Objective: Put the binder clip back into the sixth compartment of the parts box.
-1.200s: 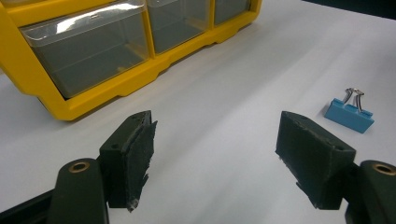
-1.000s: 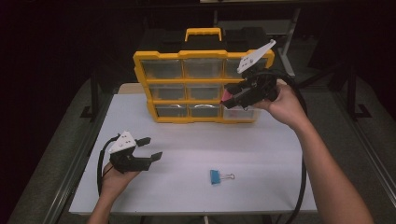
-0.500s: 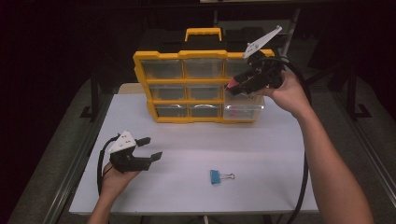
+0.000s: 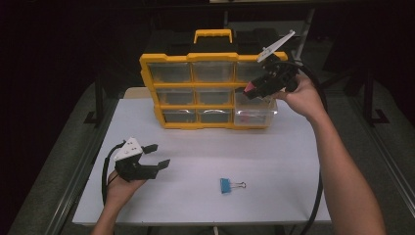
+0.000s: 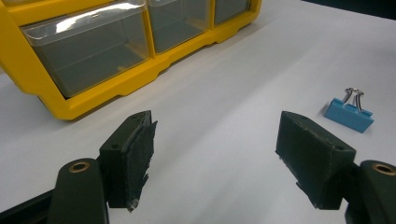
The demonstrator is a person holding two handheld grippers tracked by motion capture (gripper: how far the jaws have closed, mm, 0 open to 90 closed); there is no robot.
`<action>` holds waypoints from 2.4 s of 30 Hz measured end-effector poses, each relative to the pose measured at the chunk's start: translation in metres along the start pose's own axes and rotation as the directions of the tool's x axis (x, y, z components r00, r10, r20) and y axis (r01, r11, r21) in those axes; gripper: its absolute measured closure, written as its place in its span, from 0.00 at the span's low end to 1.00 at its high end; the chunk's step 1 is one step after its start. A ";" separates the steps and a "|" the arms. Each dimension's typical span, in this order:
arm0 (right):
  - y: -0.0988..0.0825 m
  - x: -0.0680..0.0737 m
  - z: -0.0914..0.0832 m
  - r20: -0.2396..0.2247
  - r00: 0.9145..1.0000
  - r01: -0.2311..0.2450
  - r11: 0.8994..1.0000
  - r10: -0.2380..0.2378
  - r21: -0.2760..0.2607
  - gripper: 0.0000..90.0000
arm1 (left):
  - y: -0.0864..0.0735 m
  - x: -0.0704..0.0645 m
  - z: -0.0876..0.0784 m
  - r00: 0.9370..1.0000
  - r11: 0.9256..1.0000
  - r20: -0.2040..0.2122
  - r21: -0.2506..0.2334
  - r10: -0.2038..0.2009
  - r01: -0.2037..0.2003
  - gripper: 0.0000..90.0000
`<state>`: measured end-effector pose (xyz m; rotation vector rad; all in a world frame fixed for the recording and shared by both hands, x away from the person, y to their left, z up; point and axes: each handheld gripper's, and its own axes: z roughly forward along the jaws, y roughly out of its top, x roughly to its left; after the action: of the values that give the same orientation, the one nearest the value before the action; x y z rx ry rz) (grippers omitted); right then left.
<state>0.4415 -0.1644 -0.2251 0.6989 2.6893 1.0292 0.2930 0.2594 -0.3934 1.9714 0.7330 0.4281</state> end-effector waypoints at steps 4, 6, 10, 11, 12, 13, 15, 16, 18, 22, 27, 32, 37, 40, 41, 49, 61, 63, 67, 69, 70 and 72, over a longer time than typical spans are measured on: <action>-0.003 0.001 0.004 -0.003 1.000 0.005 1.000 -0.005 0.001 0.54 | 0.000 0.000 0.000 1.000 1.000 -0.001 -0.005 -0.008 0.008 0.31; -0.004 0.000 0.007 0.003 1.000 0.012 1.000 -0.012 0.006 0.54 | 0.000 0.000 0.000 1.000 1.000 -0.001 -0.007 -0.010 0.010 0.31; -0.008 -0.002 0.010 0.005 1.000 0.005 1.000 -0.005 0.011 0.54 | 0.000 -0.001 0.000 1.000 1.000 -0.001 -0.010 -0.019 0.019 0.31; -0.009 -0.002 0.011 0.005 1.000 0.003 1.000 -0.003 0.010 0.54 | 0.000 -0.001 0.000 1.000 1.000 -0.001 -0.010 -0.019 0.019 0.31; -0.010 -0.003 0.011 0.003 1.000 -0.002 1.000 0.002 0.012 0.54 | 0.000 -0.001 0.000 1.000 1.000 -0.002 -0.009 -0.016 0.016 0.31; -0.010 -0.003 0.011 0.003 1.000 -0.002 1.000 0.002 0.012 0.54 | 0.000 -0.001 0.000 1.000 1.000 -0.002 -0.009 -0.016 0.016 0.31; -0.013 -0.003 0.013 0.002 1.000 0.000 1.000 0.000 0.013 0.54 | 0.000 -0.001 0.000 1.000 1.000 -0.002 -0.010 -0.016 0.016 0.31; -0.013 -0.003 0.014 0.002 1.000 0.003 1.000 -0.003 0.013 0.54 | 0.000 -0.001 0.000 1.000 1.000 -0.003 -0.010 -0.015 0.015 0.31; -0.014 -0.003 0.014 0.000 1.000 -0.002 1.000 0.002 0.017 0.54 | 0.000 -0.001 0.000 1.000 1.000 -0.001 -0.011 -0.018 0.018 0.31; -0.016 -0.004 0.015 -0.005 1.000 -0.016 1.000 0.016 0.017 0.53 | 0.000 -0.001 0.001 1.000 1.000 -0.003 -0.015 -0.008 0.008 0.31; -0.018 -0.005 0.015 -0.005 1.000 -0.023 1.000 0.023 0.011 0.52 | 0.000 -0.001 0.000 1.000 1.000 -0.003 -0.012 -0.008 0.008 0.31; -0.018 -0.003 0.011 -0.016 1.000 -0.024 1.000 0.024 -0.004 0.52 | 0.000 -0.001 0.001 1.000 1.000 -0.003 -0.015 -0.009 0.009 0.31; -0.020 0.002 0.005 -0.023 1.000 -0.013 1.000 0.013 -0.016 0.51 | 0.000 0.000 0.000 1.000 1.000 -0.005 -0.010 -0.009 0.009 0.31; -0.021 0.005 0.001 -0.034 0.999 -0.001 0.999 -0.001 -0.035 0.51 | 0.000 -0.001 0.001 1.000 1.000 -0.003 -0.014 -0.011 0.011 0.31; -0.022 0.006 0.000 -0.039 0.999 0.003 0.999 -0.005 -0.041 0.51 | 0.000 -0.001 0.001 1.000 1.000 -0.004 -0.016 -0.009 0.009 0.31; -0.023 0.023 -0.008 -0.069 0.997 0.033 0.997 -0.037 -0.066 0.51 | 0.000 -0.001 0.001 1.000 1.000 -0.004 -0.013 -0.009 0.009 0.31; -0.035 0.051 -0.002 -0.116 0.989 0.082 0.994 -0.090 -0.072 0.49 | 0.000 0.000 0.001 1.000 1.000 -0.005 -0.015 -0.004 0.004 0.31; -0.039 0.056 0.000 -0.122 0.988 0.089 0.993 -0.098 -0.074 0.49 | 0.000 0.000 0.001 1.000 1.000 -0.005 -0.012 -0.008 0.008 0.31; -0.047 0.065 0.008 -0.129 0.985 0.110 0.992 -0.117 -0.061 0.48 | 0.000 -0.001 0.001 1.000 1.000 -0.005 -0.024 -0.012 0.012 0.31; -0.053 0.068 0.013 -0.137 0.983 0.112 0.992 -0.119 -0.057 0.48 | 0.000 -0.001 0.001 1.000 1.000 -0.004 -0.021 -0.015 0.015 0.31; -0.055 0.070 0.014 -0.138 0.983 0.111 0.992 -0.117 -0.053 0.47 | 0.000 -0.001 0.001 1.000 1.000 -0.005 -0.020 -0.012 0.012 0.31; -0.060 0.073 0.018 -0.150 0.982 0.109 0.993 -0.116 -0.052 0.47 | 0.000 -0.001 0.002 1.000 1.000 -0.005 -0.019 -0.014 0.014 0.31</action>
<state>0.3619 -0.1572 -0.2786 0.4716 2.7874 1.1523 0.2930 0.2578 -0.3944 1.9471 0.7427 0.4300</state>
